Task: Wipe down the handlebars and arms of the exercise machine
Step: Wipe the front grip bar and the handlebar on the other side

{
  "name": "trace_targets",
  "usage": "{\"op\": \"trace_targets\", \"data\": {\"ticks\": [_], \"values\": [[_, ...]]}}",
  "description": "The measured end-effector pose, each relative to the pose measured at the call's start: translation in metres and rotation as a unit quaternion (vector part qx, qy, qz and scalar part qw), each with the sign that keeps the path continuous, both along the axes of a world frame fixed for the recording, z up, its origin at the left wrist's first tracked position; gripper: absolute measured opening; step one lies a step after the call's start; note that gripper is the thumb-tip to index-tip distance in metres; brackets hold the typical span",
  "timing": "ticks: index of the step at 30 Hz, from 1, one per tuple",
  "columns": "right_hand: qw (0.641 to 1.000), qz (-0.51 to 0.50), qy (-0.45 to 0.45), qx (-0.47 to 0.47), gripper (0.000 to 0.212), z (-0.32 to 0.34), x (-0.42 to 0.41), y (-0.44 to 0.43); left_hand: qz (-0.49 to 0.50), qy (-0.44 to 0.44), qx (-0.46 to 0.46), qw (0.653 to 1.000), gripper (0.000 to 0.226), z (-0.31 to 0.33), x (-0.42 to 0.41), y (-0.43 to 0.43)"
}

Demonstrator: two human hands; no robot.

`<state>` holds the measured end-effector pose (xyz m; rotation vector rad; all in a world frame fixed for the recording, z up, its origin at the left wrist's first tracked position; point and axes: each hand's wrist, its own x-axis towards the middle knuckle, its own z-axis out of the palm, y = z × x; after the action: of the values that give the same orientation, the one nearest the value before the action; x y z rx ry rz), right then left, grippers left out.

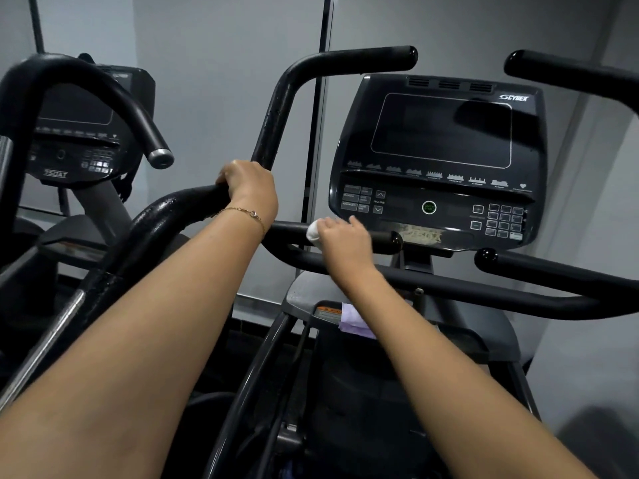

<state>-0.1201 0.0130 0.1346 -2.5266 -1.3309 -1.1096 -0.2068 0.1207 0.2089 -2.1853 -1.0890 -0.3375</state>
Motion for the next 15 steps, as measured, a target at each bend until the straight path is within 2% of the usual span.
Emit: {"op": "trace_targets", "data": {"ticks": [2,4,7,9,11,12,13,15], "values": [[1.000,0.014,-0.017,-0.009,0.033,0.001,-0.002,0.009,0.009,0.002,-0.004,1.000,0.031,0.001,0.001,-0.002],[1.000,0.028,0.012,-0.002,0.024,0.010,-0.002,0.007,0.016,0.011,-0.017,1.000,0.032,0.002,0.003,-0.004],[0.975,0.077,0.183,0.103,0.028,0.034,0.005,-0.004,0.007,0.009,-0.047,0.999,0.032,0.013,0.001,-0.005],[0.919,0.146,0.297,0.214,0.024,0.050,0.010,-0.012,-0.023,-0.040,-0.096,0.994,0.030,0.023,0.001,-0.001],[0.831,0.225,0.407,0.305,0.024,0.070,0.014,-0.021,-0.095,-0.134,-0.154,0.974,0.025,0.030,0.007,0.004],[0.783,0.260,0.460,0.329,0.024,0.081,0.016,-0.025,-0.150,-0.204,-0.190,0.949,0.021,0.034,0.013,0.006],[0.740,0.287,0.503,0.342,0.024,0.090,0.017,-0.029,-0.218,-0.278,-0.248,0.902,0.019,0.038,0.019,0.006],[0.685,0.320,0.548,0.358,0.020,0.103,0.024,-0.033,-0.345,-0.389,-0.412,0.748,0.025,0.048,0.030,-0.002]]}}
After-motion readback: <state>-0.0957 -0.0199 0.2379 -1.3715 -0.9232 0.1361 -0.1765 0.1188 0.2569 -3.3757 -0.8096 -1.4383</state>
